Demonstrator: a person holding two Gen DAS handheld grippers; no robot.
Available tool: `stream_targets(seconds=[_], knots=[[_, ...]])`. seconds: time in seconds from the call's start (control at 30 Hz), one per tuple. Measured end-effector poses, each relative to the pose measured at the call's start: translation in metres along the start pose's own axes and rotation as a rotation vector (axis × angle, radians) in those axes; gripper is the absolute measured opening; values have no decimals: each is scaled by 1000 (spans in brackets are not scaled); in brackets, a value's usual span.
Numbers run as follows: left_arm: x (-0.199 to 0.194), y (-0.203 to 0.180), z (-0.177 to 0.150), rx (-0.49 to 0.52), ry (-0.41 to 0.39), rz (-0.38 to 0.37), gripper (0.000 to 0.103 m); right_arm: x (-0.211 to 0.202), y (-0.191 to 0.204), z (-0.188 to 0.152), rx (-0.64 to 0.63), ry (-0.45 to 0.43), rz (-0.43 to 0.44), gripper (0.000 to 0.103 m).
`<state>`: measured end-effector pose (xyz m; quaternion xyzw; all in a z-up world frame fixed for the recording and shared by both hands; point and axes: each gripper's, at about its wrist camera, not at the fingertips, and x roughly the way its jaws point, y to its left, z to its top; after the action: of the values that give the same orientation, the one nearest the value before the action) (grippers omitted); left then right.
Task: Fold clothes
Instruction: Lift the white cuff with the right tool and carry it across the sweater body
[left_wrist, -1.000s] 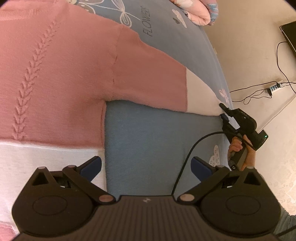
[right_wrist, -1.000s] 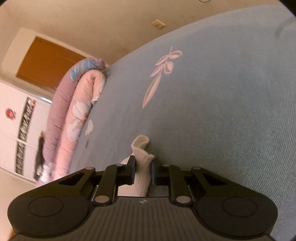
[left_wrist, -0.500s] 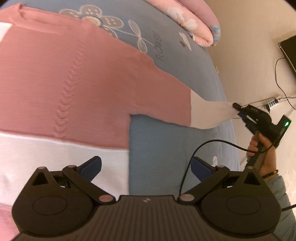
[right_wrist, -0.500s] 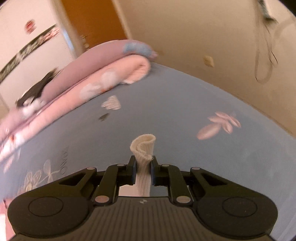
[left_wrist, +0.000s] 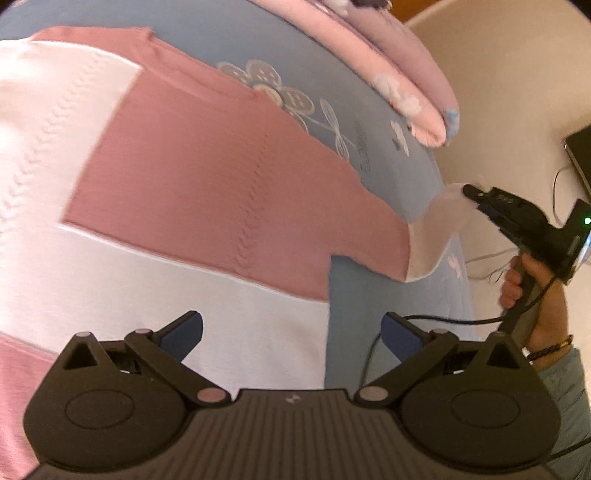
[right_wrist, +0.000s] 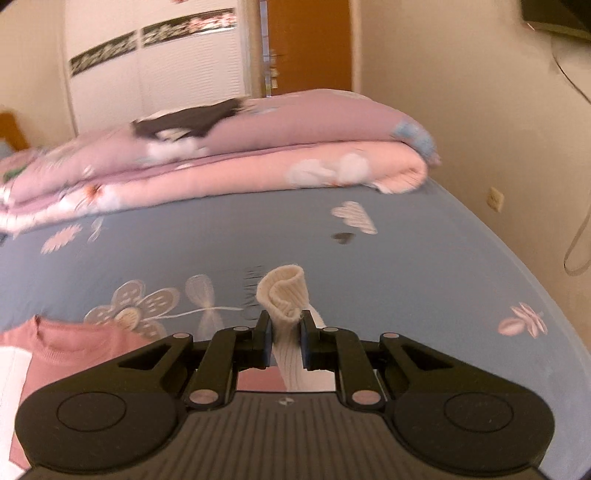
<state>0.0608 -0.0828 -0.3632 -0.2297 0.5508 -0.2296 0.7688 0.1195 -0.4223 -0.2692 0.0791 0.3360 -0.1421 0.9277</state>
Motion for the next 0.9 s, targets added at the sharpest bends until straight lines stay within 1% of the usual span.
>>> stream_targets(seconds=[0.2, 0.4, 0.53, 0.73, 0.9], knots=[[-37, 37, 15, -16, -53, 40, 102, 1, 110, -15, -167, -22, 3, 18], [-74, 83, 31, -52, -97, 79, 102, 12, 198, -34, -255, -11, 14, 18], [-91, 110, 36, -72, -116, 104, 102, 18, 242, -42, -279, -3, 33, 18], [-111, 143, 36, -105, -135, 124, 102, 15, 300, -54, -329, 1, 91, 18], [-124, 162, 33, -134, -157, 131, 102, 23, 332, -68, -366, 29, 128, 18]])
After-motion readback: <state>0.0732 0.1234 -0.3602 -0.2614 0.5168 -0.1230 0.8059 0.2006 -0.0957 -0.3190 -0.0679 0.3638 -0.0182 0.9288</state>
